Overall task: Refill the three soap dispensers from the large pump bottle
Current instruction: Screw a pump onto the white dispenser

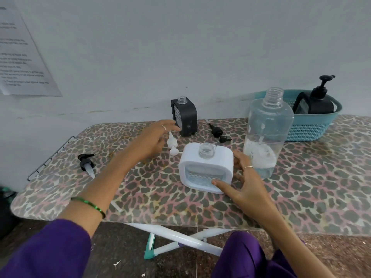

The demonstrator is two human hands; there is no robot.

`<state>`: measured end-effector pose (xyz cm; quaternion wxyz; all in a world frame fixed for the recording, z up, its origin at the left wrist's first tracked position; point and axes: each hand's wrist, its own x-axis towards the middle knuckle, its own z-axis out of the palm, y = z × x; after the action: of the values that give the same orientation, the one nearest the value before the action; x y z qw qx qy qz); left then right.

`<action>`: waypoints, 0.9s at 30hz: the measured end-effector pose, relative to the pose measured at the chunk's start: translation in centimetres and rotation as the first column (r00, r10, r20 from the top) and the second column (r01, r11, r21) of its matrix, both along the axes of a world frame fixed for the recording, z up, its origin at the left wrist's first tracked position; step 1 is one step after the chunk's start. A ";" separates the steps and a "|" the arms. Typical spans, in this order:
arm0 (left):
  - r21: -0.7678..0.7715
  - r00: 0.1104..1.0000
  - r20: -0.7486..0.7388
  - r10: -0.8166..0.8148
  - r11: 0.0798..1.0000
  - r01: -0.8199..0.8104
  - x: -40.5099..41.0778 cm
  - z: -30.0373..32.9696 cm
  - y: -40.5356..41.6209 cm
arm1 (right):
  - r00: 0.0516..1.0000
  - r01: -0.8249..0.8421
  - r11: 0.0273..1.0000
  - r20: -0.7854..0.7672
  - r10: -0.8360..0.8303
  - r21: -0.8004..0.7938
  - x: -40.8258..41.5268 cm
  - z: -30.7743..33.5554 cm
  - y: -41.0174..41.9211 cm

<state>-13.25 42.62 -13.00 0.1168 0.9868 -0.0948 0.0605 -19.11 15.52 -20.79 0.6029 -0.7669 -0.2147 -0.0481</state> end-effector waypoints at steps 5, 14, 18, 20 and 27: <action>0.342 0.987 -0.079 -0.137 0.927 0.155 2.0 -2.3 0.5 | 1.000 -0.006 1.000 0.017 0.006 -0.020 0.0 0.1 0.0; 0.287 0.976 0.208 -0.060 0.958 -0.002 0.5 -1.6 0.9 | 1.000 0.001 1.000 0.016 -0.001 -0.002 -0.2 0.0 0.0; -0.239 0.814 0.552 0.180 0.970 -0.052 -3.1 2.0 -0.5 | 1.000 -0.001 1.000 0.009 0.001 0.005 0.0 -0.1 0.1; -0.461 0.740 0.617 0.269 0.885 0.064 -4.9 4.2 -1.5 | 1.000 0.001 1.000 0.005 -0.001 -0.002 0.1 -0.3 0.1; -0.768 0.809 0.546 0.218 0.516 0.379 -8.0 8.9 -5.2 | 1.000 -0.009 1.000 -0.023 0.009 -0.001 0.1 -0.5 0.1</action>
<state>-21.25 37.42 -4.08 0.5521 0.7246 -0.1321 0.3908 -19.02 15.61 -21.25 0.6051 -0.7667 -0.2114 -0.0364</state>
